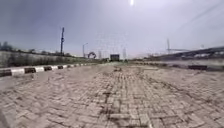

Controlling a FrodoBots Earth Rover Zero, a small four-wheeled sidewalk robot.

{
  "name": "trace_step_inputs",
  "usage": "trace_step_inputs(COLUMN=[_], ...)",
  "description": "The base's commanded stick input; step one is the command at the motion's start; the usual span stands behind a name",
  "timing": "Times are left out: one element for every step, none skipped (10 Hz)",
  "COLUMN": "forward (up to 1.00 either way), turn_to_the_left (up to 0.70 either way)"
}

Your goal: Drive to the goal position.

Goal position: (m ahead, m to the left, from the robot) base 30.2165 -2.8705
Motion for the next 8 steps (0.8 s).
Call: trace_step_inputs(forward=[1.00, 1.00, 1.00, 1.00, 1.00, 1.00, 1.00, 1.00], turn_to_the_left=[-0.15, -0.18, -0.08, 0.00, 0.00, 0.00, 0.01, 0.14])
